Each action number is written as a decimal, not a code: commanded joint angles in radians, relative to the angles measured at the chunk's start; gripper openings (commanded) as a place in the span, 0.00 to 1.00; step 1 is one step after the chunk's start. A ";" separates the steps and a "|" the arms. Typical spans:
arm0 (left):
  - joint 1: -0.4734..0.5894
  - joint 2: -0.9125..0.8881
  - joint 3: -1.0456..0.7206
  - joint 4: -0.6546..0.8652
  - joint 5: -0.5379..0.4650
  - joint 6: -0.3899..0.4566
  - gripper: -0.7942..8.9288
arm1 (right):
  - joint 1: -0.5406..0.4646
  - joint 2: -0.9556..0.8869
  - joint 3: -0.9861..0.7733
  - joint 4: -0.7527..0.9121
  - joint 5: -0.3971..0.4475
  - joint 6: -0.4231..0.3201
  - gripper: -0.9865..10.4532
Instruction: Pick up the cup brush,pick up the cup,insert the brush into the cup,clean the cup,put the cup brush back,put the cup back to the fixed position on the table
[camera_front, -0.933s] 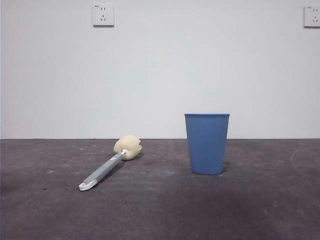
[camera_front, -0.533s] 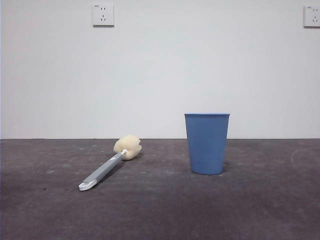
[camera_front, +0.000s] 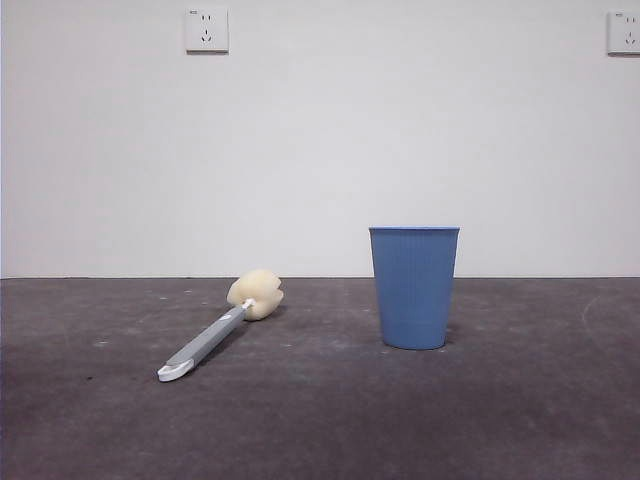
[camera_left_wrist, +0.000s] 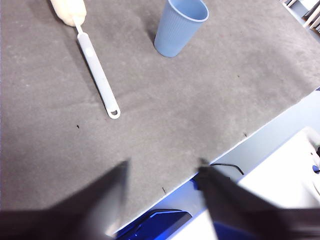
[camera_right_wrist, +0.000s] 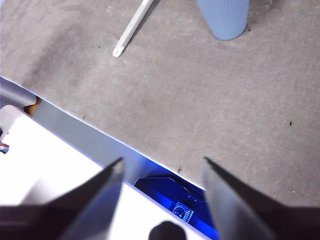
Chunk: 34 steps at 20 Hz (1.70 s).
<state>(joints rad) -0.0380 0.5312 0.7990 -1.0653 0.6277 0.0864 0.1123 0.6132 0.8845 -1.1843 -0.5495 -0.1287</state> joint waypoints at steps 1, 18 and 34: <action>-0.003 0.021 0.008 0.005 -0.001 0.011 0.63 | 0.002 0.002 0.003 0.005 -0.001 0.008 0.61; -0.419 0.591 0.008 0.539 -0.505 -0.306 0.63 | 0.002 0.022 0.003 0.040 -0.001 0.034 0.61; -0.523 1.144 0.158 0.731 -0.735 -0.358 0.63 | 0.002 0.027 0.003 0.040 -0.001 0.035 0.61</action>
<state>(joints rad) -0.5579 1.6638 0.9562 -0.3408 -0.1032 -0.2638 0.1123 0.6392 0.8845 -1.1511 -0.5495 -0.1005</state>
